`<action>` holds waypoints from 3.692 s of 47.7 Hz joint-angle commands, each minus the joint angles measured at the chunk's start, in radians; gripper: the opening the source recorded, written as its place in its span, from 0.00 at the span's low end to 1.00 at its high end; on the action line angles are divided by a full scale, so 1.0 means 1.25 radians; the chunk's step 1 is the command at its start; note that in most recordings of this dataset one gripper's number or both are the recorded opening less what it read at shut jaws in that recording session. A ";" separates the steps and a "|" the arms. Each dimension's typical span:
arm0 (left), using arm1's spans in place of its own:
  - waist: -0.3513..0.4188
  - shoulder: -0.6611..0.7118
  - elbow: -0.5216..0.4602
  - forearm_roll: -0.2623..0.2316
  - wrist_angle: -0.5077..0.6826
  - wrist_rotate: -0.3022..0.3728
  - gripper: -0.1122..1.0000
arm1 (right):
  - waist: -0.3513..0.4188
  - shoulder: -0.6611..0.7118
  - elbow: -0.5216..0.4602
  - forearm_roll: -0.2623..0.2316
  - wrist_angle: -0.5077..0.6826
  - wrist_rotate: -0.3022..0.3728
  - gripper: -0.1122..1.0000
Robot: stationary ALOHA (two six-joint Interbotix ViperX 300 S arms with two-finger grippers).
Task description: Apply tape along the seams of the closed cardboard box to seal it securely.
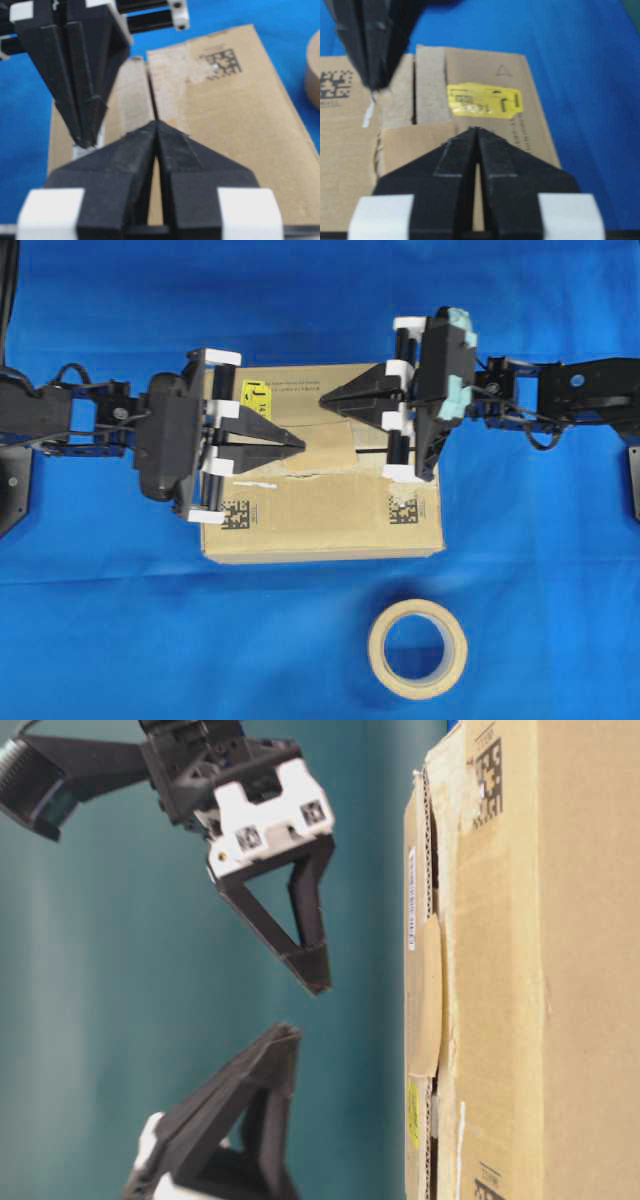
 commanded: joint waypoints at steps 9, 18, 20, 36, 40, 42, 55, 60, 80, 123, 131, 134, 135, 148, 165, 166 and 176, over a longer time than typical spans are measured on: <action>0.012 0.074 -0.017 -0.002 -0.066 -0.044 0.10 | 0.028 0.050 -0.040 0.001 -0.007 0.009 0.11; 0.028 0.123 -0.020 -0.002 -0.091 -0.070 0.10 | 0.033 0.087 -0.052 0.004 -0.006 0.011 0.11; 0.032 0.133 -0.021 -0.002 -0.092 -0.079 0.10 | 0.034 0.093 -0.050 0.006 -0.005 0.011 0.11; 0.047 0.168 0.012 -0.002 -0.091 -0.141 0.10 | 0.034 0.103 -0.025 0.028 0.036 0.012 0.11; 0.047 0.166 0.026 -0.002 -0.090 -0.155 0.10 | 0.036 0.096 -0.012 0.034 0.052 0.012 0.11; 0.047 0.163 0.033 -0.004 -0.090 -0.156 0.10 | 0.036 0.088 -0.001 0.038 0.058 0.012 0.11; 0.048 0.133 0.087 -0.005 -0.086 -0.157 0.10 | 0.037 0.037 0.067 0.060 0.058 0.013 0.11; 0.050 0.118 0.091 -0.005 -0.086 -0.162 0.10 | 0.037 0.007 0.082 0.061 0.054 0.013 0.11; 0.009 0.067 0.006 0.000 -0.106 -0.093 0.10 | 0.037 -0.036 0.045 0.048 0.005 -0.004 0.11; -0.018 0.175 0.012 -0.001 -0.107 -0.152 0.10 | 0.096 0.119 0.007 0.086 0.009 0.009 0.11; -0.018 0.171 0.044 -0.004 -0.104 -0.157 0.10 | 0.106 0.101 0.050 0.112 0.009 0.009 0.11; -0.018 0.167 0.059 -0.004 -0.104 -0.160 0.10 | 0.112 0.090 0.067 0.118 0.007 0.009 0.11; -0.018 0.166 0.063 -0.005 -0.104 -0.160 0.10 | 0.113 0.087 0.072 0.120 0.007 0.009 0.11; -0.018 0.145 0.104 -0.005 -0.104 -0.175 0.10 | 0.123 0.064 0.110 0.135 0.007 0.009 0.11; -0.040 0.074 0.050 -0.004 -0.069 -0.184 0.10 | 0.124 -0.021 0.097 0.130 0.018 -0.007 0.11; -0.043 0.064 0.043 -0.005 -0.060 -0.183 0.10 | 0.123 -0.033 0.097 0.129 0.021 -0.011 0.11; -0.044 -0.022 -0.009 -0.004 0.044 -0.175 0.10 | 0.117 -0.178 0.099 0.124 0.066 -0.059 0.11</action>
